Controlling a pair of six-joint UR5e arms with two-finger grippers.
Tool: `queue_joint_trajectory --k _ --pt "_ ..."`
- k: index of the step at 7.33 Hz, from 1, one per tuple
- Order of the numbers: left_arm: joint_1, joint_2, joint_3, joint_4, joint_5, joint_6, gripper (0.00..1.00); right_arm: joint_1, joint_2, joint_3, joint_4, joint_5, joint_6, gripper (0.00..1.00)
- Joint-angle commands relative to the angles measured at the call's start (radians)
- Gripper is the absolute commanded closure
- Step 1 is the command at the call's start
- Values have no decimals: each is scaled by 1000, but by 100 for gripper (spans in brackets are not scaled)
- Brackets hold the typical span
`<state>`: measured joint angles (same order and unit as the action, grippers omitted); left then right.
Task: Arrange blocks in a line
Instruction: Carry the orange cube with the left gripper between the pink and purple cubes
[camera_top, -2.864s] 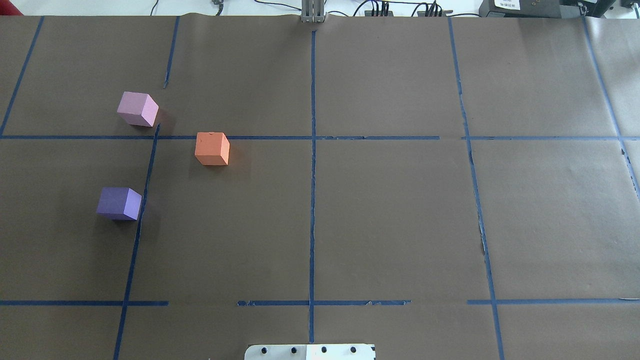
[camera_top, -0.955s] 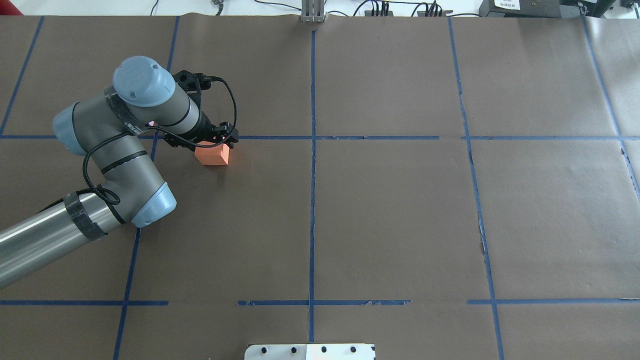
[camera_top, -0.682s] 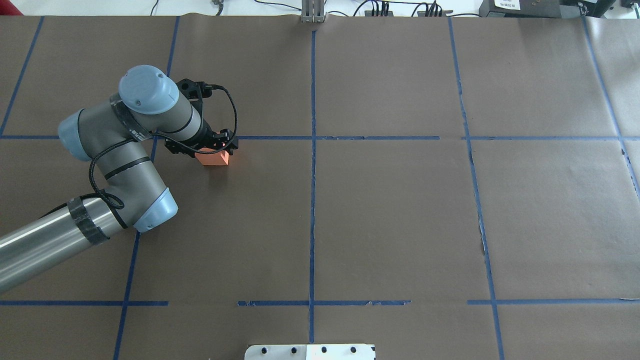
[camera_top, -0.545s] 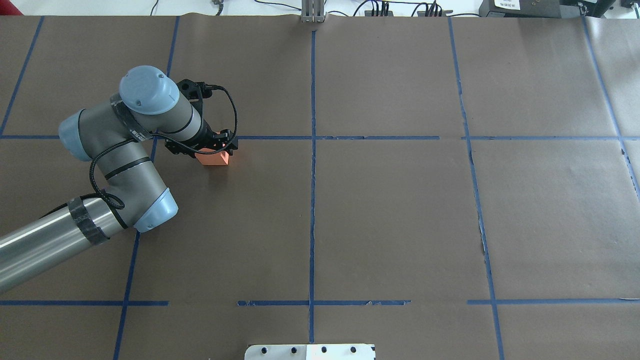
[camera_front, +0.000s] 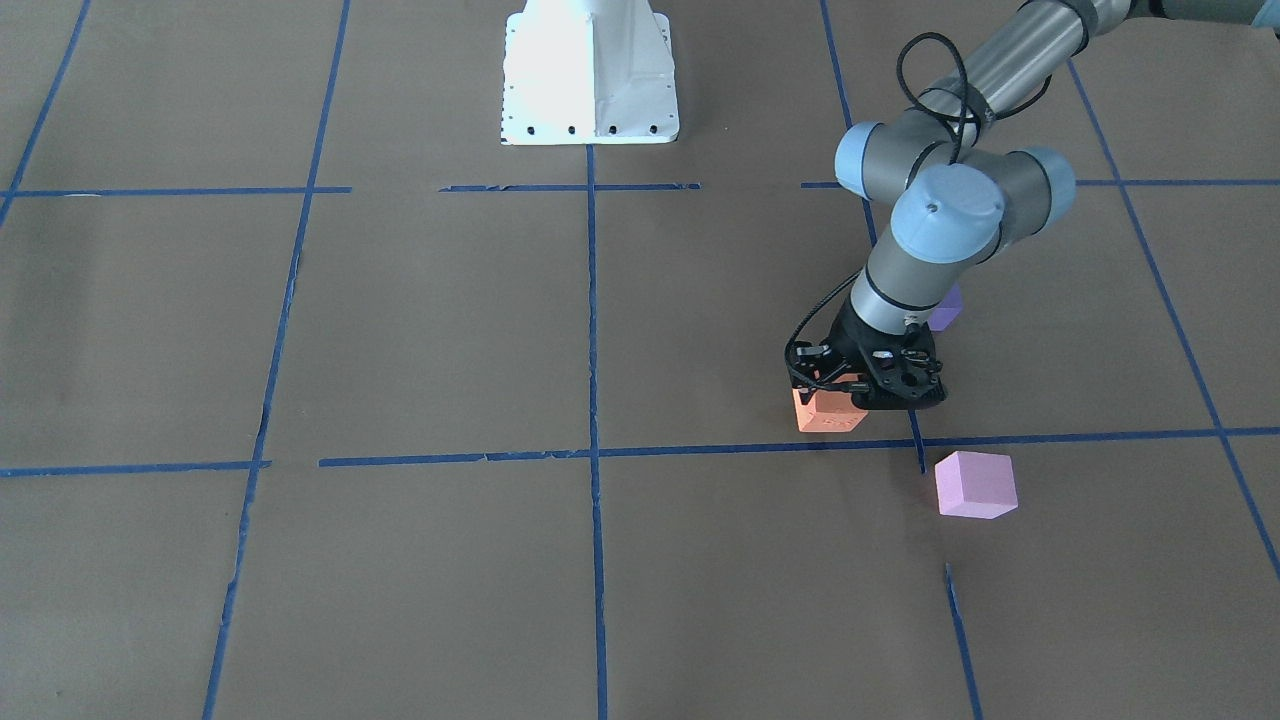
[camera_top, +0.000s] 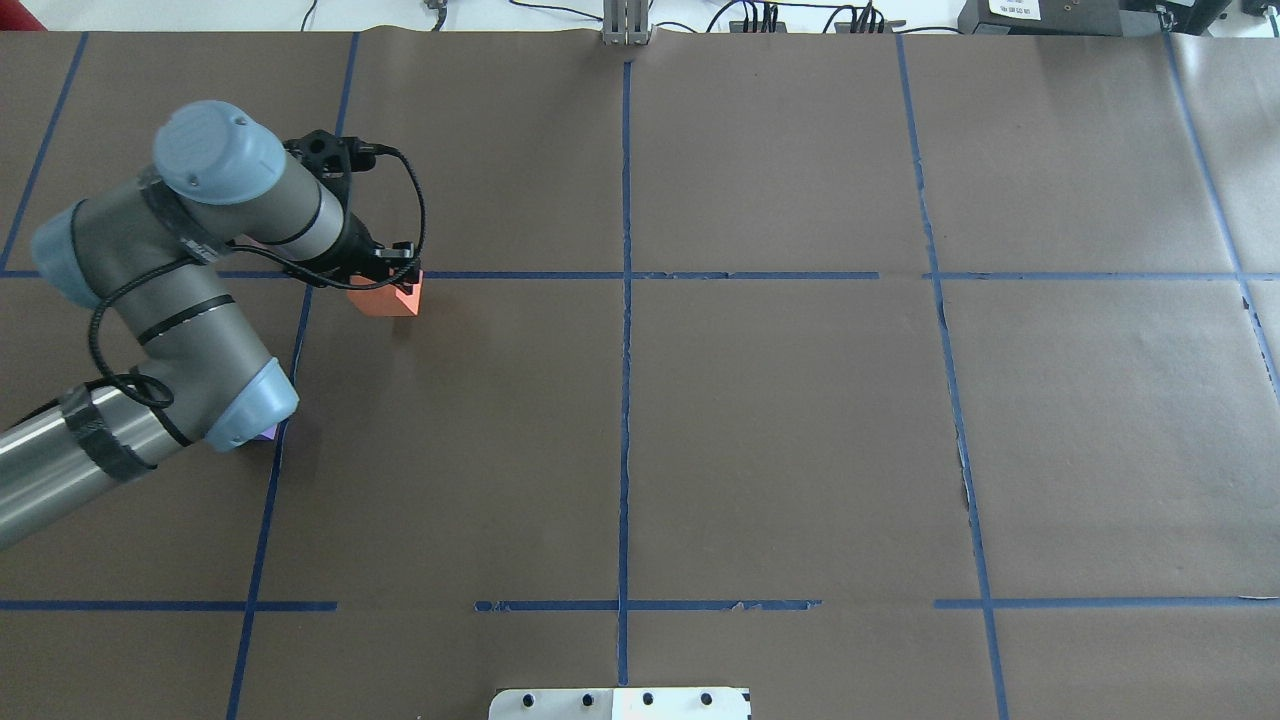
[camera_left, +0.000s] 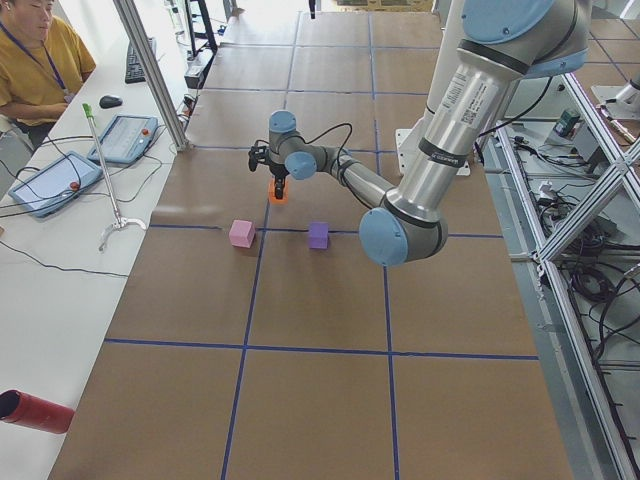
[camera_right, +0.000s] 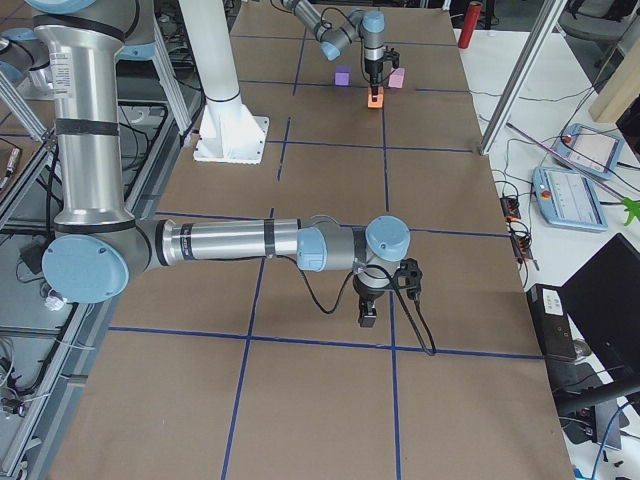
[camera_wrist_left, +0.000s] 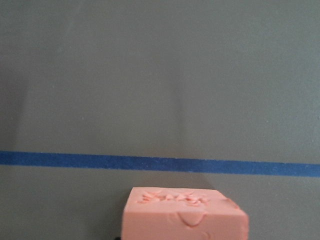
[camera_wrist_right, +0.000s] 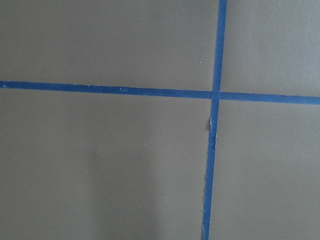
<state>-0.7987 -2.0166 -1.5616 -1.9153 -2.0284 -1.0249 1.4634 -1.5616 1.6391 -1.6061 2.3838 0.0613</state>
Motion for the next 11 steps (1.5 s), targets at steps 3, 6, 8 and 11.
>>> queue_joint_trajectory --k 3,6,8,11 --pt "-99 216 -35 -11 -81 198 79 0 0 1 0 0 0 0" --pt "-91 179 -34 -5 -90 183 75 0 0 1 -2 0 0 0" --pt "-88 167 -14 -4 -90 151 65 0 0 -1 0 0 0 0" --pt "-88 168 -17 -5 -89 151 1 0 0 1 0 0 0 0"
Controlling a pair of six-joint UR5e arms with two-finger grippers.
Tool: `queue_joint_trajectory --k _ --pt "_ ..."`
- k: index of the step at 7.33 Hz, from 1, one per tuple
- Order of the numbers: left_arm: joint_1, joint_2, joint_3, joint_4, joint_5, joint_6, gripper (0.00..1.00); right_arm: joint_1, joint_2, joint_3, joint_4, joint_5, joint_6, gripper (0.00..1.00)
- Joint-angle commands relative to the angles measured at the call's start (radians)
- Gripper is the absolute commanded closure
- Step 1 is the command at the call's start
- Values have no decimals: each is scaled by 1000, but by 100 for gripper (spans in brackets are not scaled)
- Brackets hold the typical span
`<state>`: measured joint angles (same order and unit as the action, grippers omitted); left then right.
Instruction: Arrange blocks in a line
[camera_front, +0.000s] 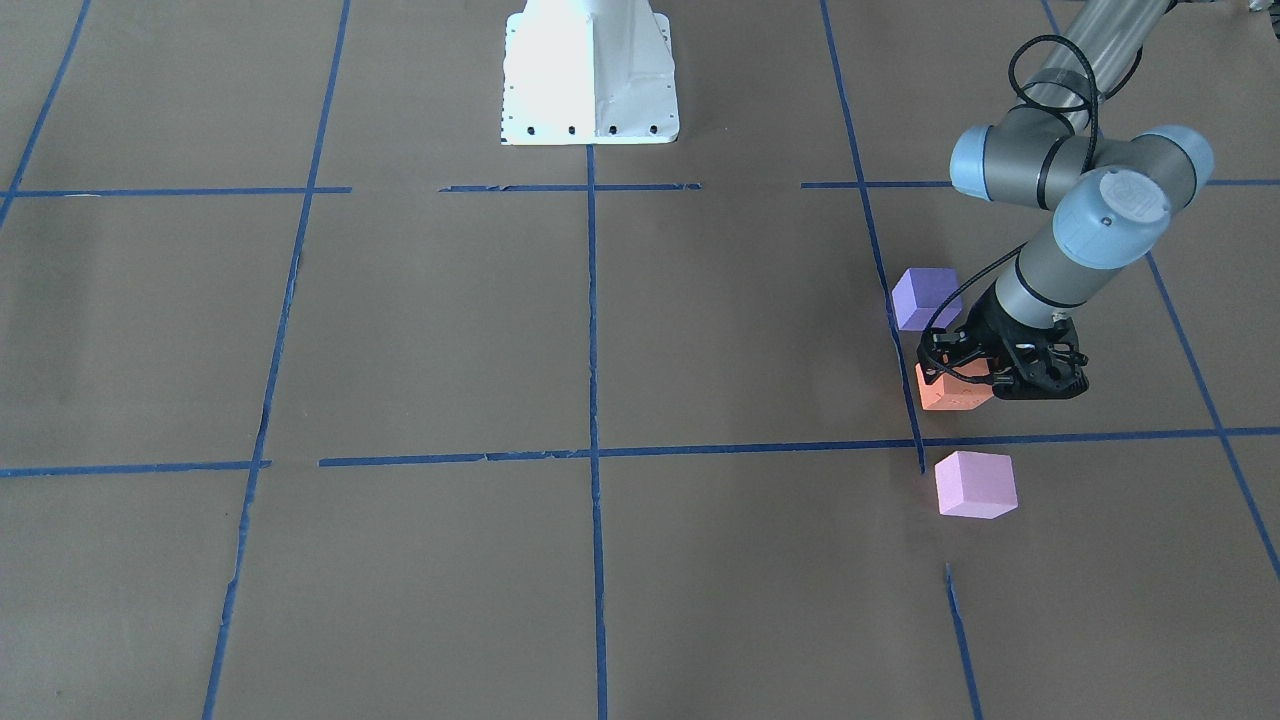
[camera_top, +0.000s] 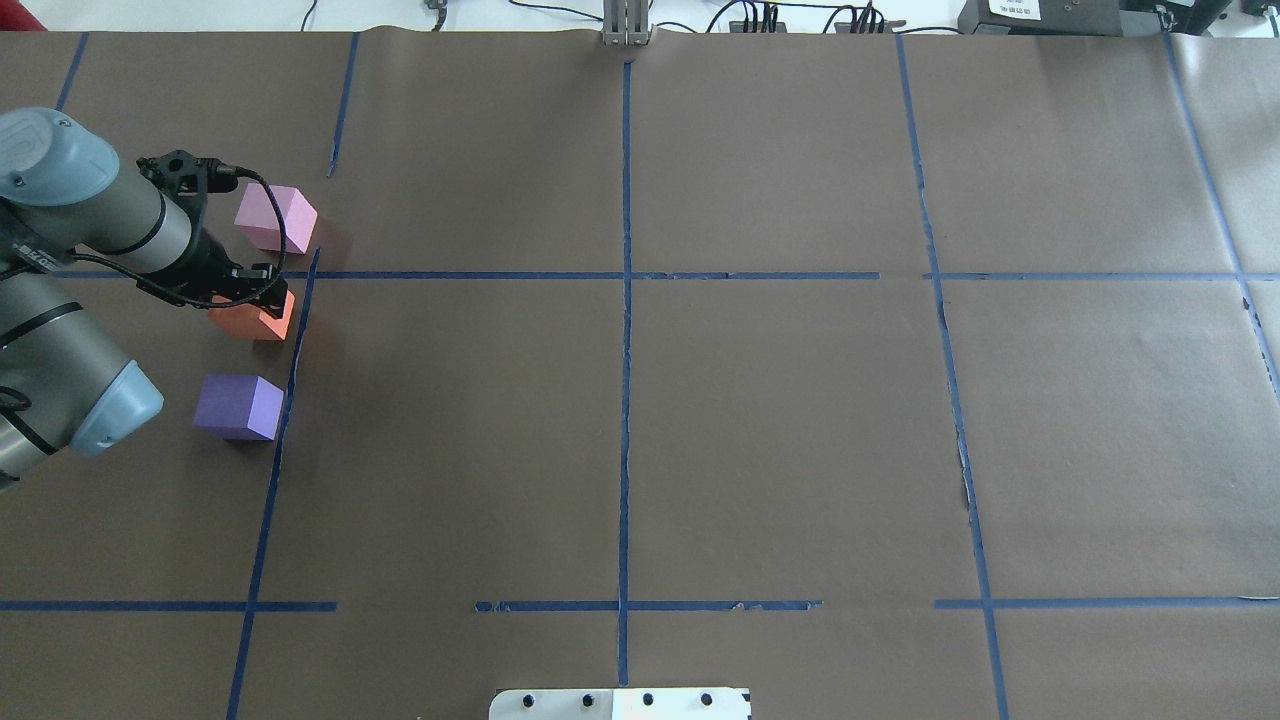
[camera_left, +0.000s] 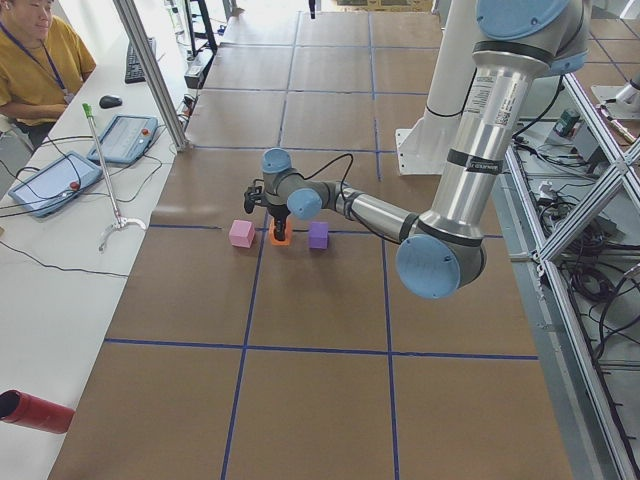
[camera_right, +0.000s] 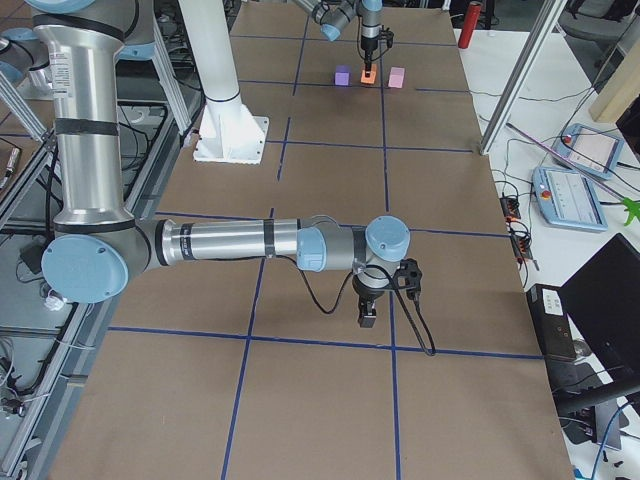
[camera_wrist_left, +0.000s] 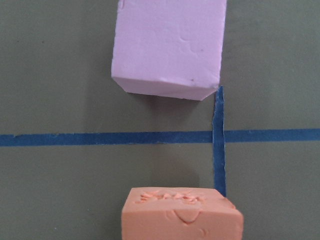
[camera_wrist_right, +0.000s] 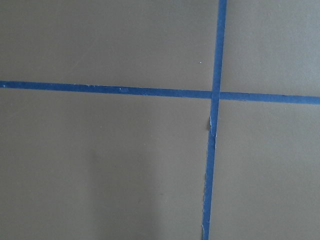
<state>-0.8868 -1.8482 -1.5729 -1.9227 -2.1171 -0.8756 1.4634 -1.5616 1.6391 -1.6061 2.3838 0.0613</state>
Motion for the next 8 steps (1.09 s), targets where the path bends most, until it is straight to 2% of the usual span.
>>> queue_joint_trajectory --k 1,3,4,6,8 --pt "-7 1 -16 5 0 6 1 0 0 -1 0 0 0 0" --pt "-87 13 -77 20 0 18 1 0 0 -1 0 0 0 0" --pt "-168 23 -105 62 -1 70 1 0 0 -1 0 0 0 0" --pt "-342 68 -121 221 -6 465 1 0 0 -1 0 0 0 0" --pt "-545 162 -89 229 -6 851 1 0 0 1 0 0 0 0"
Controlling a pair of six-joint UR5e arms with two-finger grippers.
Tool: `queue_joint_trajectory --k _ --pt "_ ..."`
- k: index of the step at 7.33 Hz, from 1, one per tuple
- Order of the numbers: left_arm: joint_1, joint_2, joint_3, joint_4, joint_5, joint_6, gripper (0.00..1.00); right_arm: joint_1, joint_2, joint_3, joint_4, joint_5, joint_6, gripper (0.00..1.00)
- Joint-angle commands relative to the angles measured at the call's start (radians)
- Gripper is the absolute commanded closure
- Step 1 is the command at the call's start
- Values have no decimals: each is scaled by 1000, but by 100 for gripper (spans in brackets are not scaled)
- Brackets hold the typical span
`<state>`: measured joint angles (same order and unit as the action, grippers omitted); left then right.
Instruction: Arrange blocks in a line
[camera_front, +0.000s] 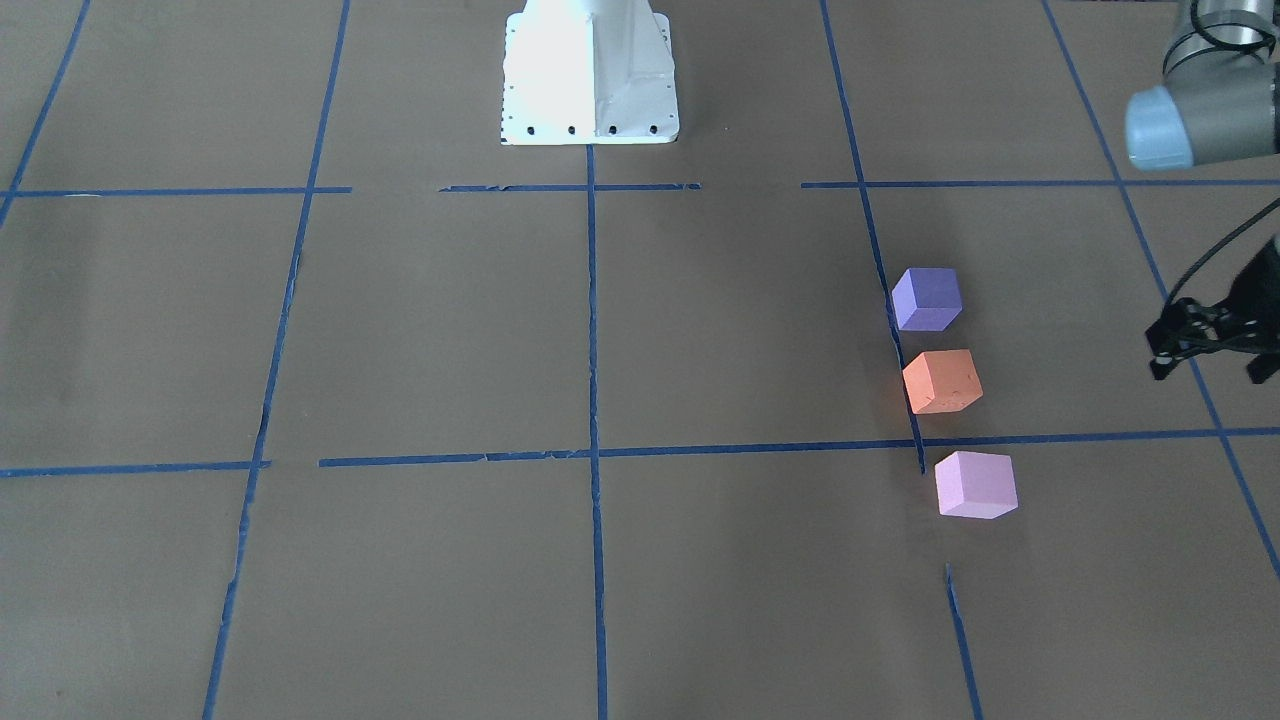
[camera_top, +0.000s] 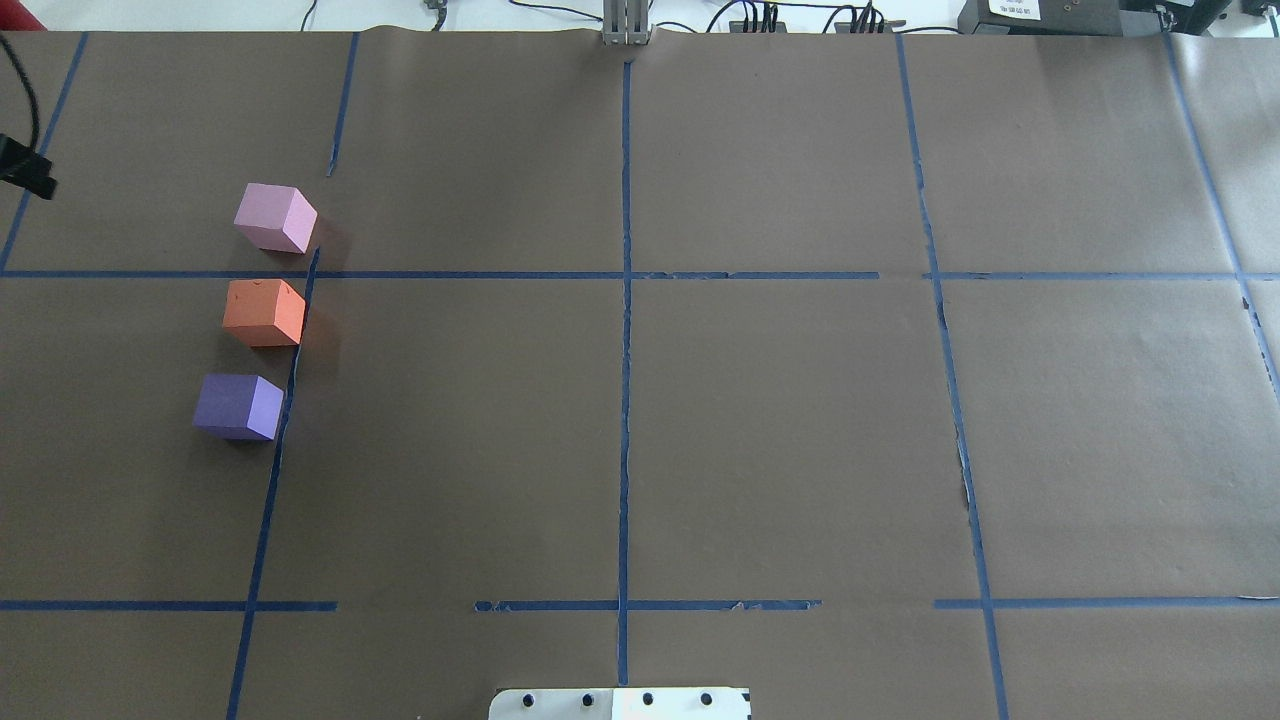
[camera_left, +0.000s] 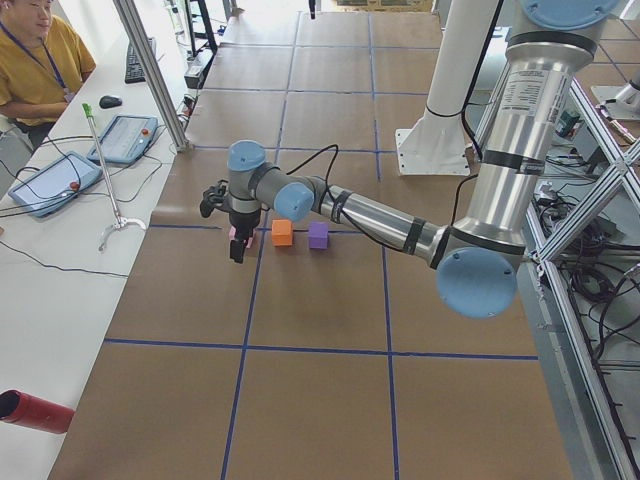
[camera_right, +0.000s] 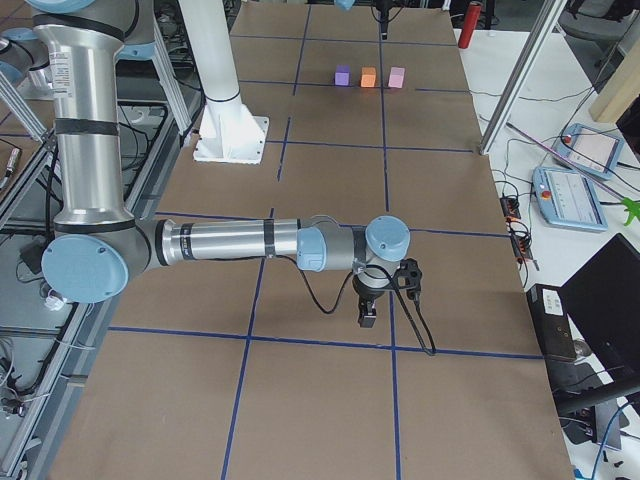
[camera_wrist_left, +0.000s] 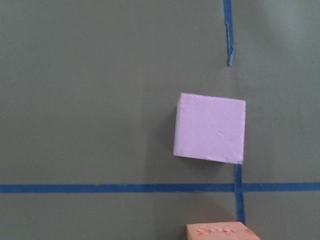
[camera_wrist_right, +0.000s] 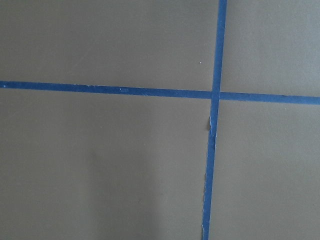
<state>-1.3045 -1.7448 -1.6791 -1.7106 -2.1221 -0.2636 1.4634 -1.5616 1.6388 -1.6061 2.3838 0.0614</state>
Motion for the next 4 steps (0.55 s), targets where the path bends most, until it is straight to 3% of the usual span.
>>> queue_joint_trajectory --k 1,3,4 --pt "-212 103 47 17 -2 351 0 0 0 0 0 0 0 0" --pt "-242 154 99 9 -130 357 0 0 0 0 0 0 0 0" --pt "-242 168 99 8 -150 356 0 0 0 0 0 0 0 0"
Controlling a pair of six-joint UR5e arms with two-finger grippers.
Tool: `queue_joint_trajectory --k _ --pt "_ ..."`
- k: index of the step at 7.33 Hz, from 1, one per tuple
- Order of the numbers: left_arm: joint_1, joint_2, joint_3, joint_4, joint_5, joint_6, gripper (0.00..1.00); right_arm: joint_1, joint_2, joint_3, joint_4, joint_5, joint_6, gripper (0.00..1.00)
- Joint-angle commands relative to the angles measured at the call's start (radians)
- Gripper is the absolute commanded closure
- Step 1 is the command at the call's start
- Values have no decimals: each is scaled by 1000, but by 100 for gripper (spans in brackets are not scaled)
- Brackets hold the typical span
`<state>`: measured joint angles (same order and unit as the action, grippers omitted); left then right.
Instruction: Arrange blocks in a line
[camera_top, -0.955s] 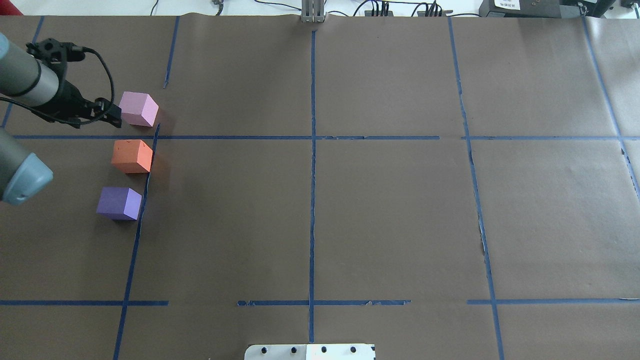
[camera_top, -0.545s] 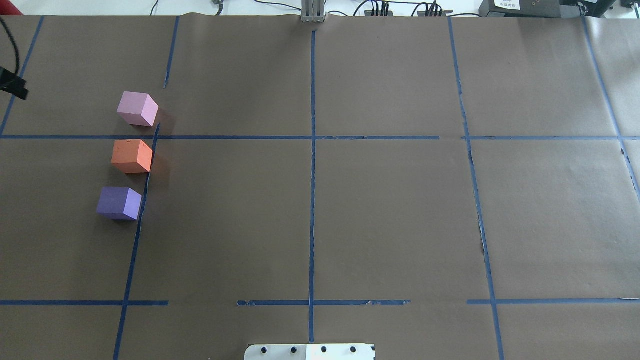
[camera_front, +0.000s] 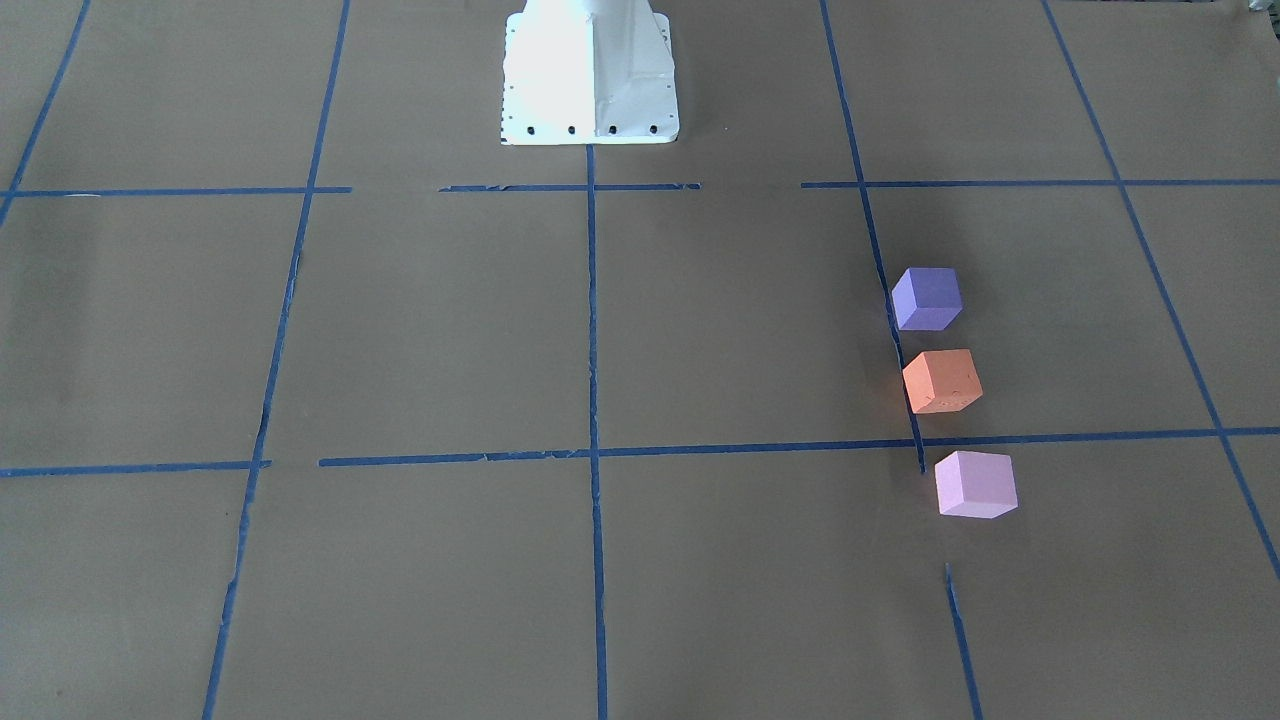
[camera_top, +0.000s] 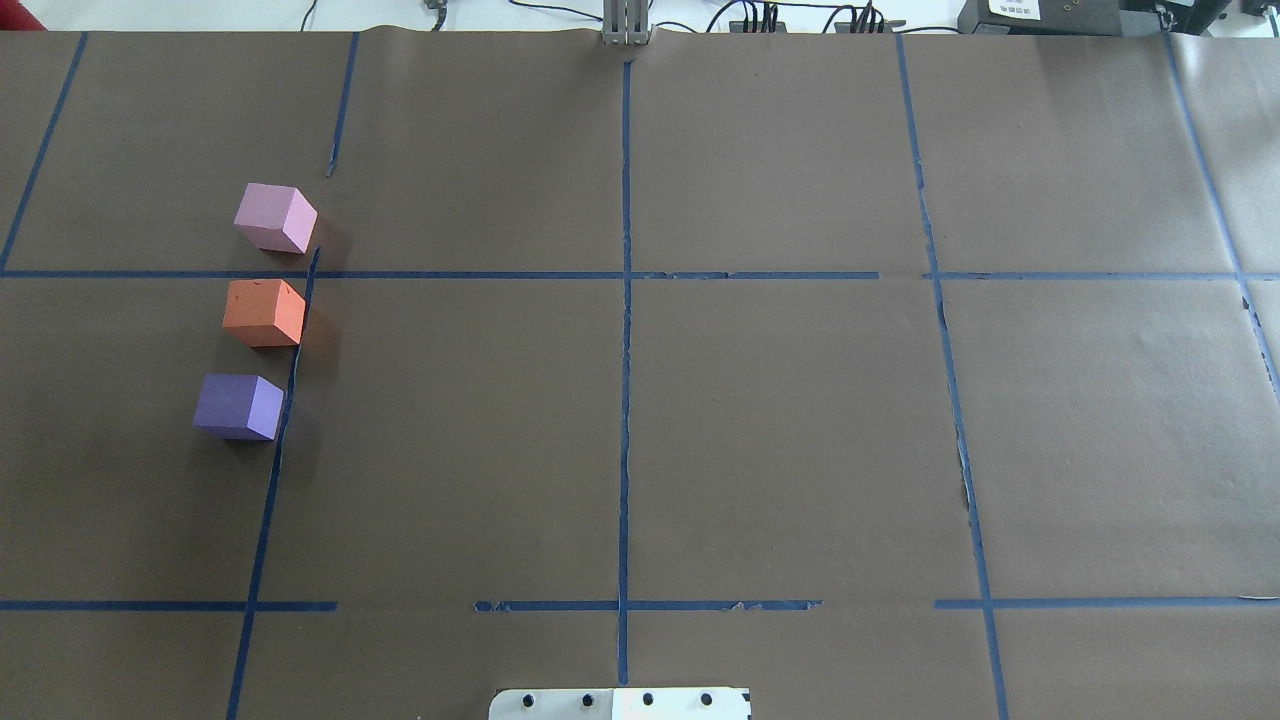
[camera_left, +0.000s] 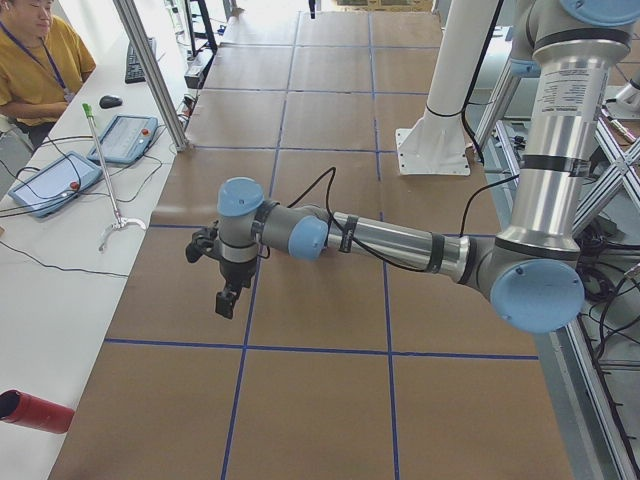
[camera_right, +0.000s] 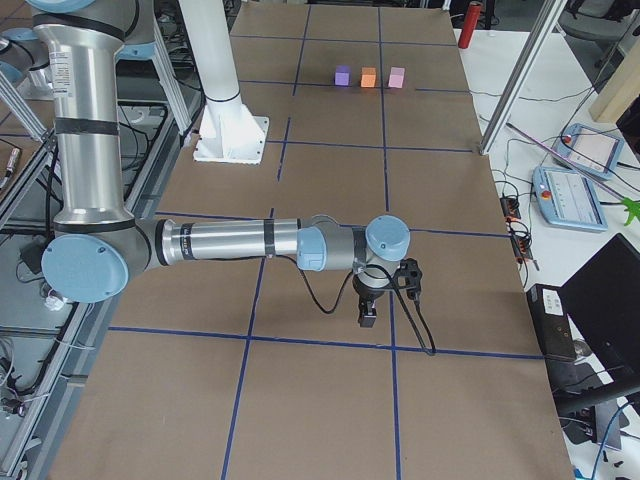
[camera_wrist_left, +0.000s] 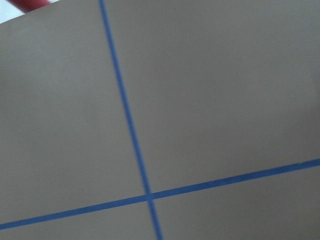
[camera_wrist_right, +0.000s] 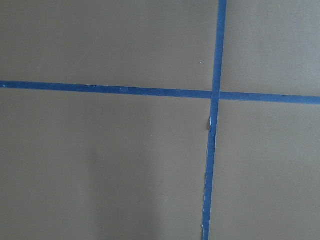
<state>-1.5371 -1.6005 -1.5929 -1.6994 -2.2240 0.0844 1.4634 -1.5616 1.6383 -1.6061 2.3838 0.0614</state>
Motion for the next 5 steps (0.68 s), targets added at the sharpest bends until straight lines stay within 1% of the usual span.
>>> queue_joint_trajectory --k 1,5 --pt "-8 24 13 -3 -48 2 0 0 0 0 0 0 0 0" --pt "-6 13 4 -6 -42 15 0 0 0 0 0 0 0 0"
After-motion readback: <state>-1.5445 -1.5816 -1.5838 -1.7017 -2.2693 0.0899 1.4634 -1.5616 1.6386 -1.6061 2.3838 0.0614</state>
